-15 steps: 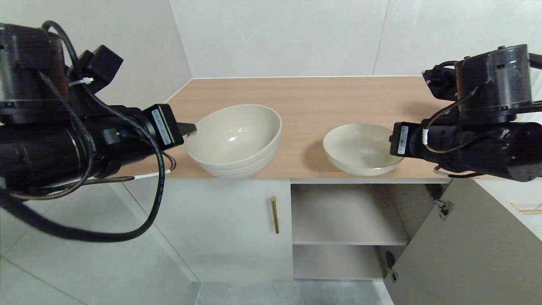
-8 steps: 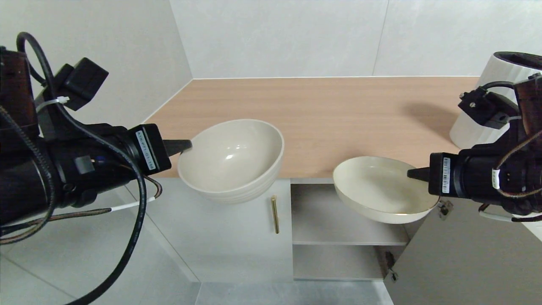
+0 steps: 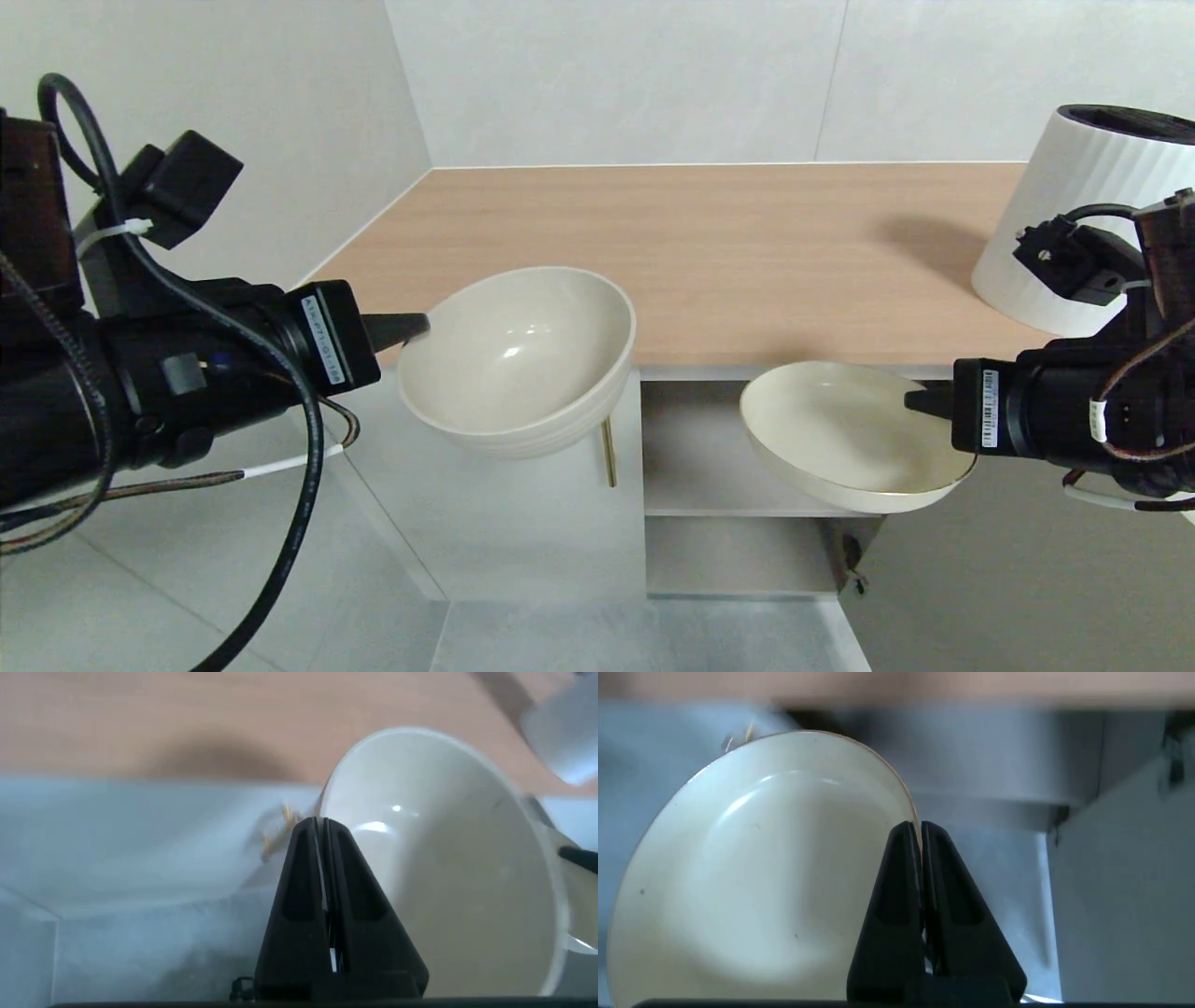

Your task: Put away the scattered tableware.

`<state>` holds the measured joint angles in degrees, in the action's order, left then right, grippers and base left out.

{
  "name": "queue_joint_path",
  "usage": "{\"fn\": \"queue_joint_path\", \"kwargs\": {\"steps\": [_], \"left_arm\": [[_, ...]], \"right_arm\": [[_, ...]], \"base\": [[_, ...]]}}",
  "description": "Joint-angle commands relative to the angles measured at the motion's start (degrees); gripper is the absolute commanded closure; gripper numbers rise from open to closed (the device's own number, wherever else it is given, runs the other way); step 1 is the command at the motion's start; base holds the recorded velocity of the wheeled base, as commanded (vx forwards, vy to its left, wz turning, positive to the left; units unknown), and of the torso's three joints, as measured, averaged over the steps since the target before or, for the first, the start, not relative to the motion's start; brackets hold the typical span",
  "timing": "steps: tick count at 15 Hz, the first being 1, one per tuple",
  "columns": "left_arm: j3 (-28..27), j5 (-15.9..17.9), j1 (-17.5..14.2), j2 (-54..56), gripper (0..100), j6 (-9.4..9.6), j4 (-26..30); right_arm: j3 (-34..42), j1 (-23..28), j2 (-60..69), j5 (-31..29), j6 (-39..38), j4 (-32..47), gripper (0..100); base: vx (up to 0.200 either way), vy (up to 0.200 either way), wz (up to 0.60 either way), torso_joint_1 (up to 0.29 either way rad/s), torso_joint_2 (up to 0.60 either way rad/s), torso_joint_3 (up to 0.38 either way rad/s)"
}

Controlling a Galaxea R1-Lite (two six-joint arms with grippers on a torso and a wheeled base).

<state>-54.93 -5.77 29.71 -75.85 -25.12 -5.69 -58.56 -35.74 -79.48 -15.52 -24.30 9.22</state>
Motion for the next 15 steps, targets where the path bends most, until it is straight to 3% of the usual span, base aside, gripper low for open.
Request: {"fn": "queue_joint_path", "kwargs": {"steps": [1,10,15], "left_arm": [[0.09,-0.03,0.00,-0.26,100,-0.01,-0.02],[0.17,-0.03,0.35,-0.70,100,-0.01,-0.02],[0.26,-0.03,0.35,-0.97,100,-0.01,-0.02]], "right_arm": [[0.12,0.15,-0.32,-0.04,0.04,0.01,100],[0.56,0.50,-1.90,-0.30,0.13,0.01,100],[0.73,0.59,-2.52,-0.30,0.13,0.01,100]], "base": [[-0.200,0.000,0.00,-0.007,0.00,0.002],[0.000,0.000,0.00,0.000,0.00,0.000],[0.000,0.000,0.00,-0.161,0.37,0.202]]}}
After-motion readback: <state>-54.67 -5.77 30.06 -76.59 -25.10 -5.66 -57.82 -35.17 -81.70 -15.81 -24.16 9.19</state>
